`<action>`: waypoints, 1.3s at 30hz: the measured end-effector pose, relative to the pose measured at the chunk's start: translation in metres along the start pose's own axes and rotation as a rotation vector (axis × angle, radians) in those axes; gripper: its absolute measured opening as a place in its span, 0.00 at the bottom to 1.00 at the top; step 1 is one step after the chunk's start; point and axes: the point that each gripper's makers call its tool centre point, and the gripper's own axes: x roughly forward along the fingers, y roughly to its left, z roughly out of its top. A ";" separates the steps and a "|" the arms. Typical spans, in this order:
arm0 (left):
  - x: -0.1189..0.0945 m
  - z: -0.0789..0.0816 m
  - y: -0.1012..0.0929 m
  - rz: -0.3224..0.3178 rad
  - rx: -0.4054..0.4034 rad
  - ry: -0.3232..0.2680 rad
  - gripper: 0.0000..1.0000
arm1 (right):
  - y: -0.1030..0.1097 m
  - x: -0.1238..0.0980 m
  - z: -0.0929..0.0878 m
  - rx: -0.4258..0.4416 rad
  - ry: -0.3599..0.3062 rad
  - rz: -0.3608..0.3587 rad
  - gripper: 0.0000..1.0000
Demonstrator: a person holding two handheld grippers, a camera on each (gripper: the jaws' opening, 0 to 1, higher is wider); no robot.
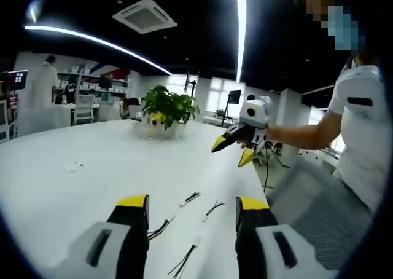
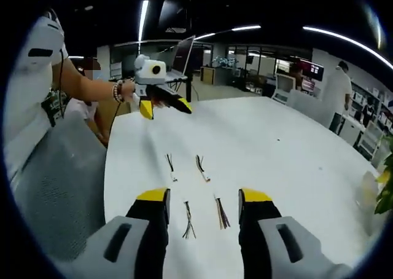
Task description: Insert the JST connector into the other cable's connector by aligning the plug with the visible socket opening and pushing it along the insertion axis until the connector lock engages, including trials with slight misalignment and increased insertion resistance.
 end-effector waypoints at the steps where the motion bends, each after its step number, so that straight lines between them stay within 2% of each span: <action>1: 0.004 -0.003 -0.001 -0.010 -0.009 0.000 0.49 | 0.000 0.003 -0.002 0.004 0.002 0.006 0.42; 3: 0.011 -0.011 -0.004 -0.030 -0.015 0.010 0.45 | -0.002 0.009 -0.005 0.013 0.002 0.012 0.42; 5: 0.018 -0.023 -0.005 -0.042 0.003 0.047 0.43 | -0.004 0.015 -0.009 0.022 0.001 0.017 0.42; 9: 0.029 -0.035 -0.001 -0.052 0.020 0.075 0.41 | -0.005 0.026 -0.014 0.033 0.002 0.040 0.40; 14: 0.036 -0.038 0.009 -0.054 0.012 0.074 0.33 | -0.008 0.037 -0.020 0.053 0.004 0.053 0.39; 17: 0.038 -0.040 0.016 -0.038 0.017 0.079 0.33 | -0.010 0.041 -0.021 0.054 0.006 0.061 0.37; 21: 0.043 -0.043 0.026 -0.027 -0.025 0.065 0.33 | -0.013 0.049 -0.027 0.062 0.011 0.077 0.37; 27: 0.052 -0.058 0.035 -0.021 0.006 0.111 0.28 | -0.019 0.061 -0.035 0.057 0.029 0.088 0.34; 32: 0.062 -0.064 0.040 -0.025 0.011 0.126 0.26 | -0.021 0.071 -0.038 0.058 0.038 0.092 0.32; 36: 0.071 -0.079 0.044 -0.019 0.043 0.187 0.25 | -0.028 0.080 -0.042 0.068 0.043 0.085 0.30; 39: 0.077 -0.083 0.042 -0.031 0.035 0.192 0.25 | -0.030 0.084 -0.044 0.066 0.048 0.080 0.27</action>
